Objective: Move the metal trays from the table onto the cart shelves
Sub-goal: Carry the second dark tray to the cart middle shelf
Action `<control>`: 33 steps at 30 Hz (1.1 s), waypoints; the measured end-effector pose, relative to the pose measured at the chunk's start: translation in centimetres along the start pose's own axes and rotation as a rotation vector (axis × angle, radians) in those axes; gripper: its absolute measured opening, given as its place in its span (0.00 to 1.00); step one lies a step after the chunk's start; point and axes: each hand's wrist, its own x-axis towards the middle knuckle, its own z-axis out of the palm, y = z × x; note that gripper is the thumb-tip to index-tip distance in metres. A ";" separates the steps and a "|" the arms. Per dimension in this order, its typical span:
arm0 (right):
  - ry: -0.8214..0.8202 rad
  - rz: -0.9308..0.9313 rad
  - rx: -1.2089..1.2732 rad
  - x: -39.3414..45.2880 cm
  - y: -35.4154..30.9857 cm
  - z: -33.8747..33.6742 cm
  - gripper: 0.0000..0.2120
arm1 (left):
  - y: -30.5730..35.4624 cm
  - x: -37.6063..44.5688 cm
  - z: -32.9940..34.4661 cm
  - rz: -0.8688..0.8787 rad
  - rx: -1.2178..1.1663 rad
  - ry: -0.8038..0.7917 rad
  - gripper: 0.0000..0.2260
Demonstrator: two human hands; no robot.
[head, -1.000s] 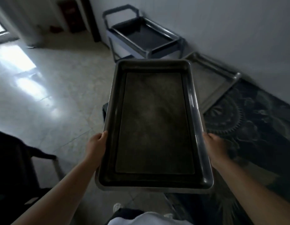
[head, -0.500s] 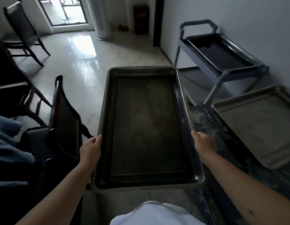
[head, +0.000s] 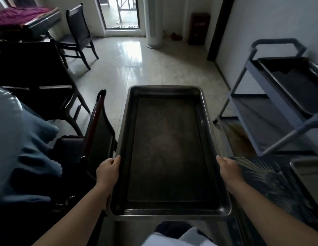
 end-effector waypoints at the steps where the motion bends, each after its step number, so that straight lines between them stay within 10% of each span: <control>1: 0.000 0.010 0.024 1.4 -0.4 0.3 0.18 | 0.7 1.3 0.7 -0.002 0.005 -0.002 0.20; 14: -0.003 0.108 0.065 18.0 -6.2 1.1 0.16 | 10.1 16.4 8.9 -0.001 0.090 -0.039 0.20; 33: 0.554 0.546 0.290 25.4 -11.0 7.7 0.20 | 26.3 44.7 23.4 0.314 0.351 -0.507 0.21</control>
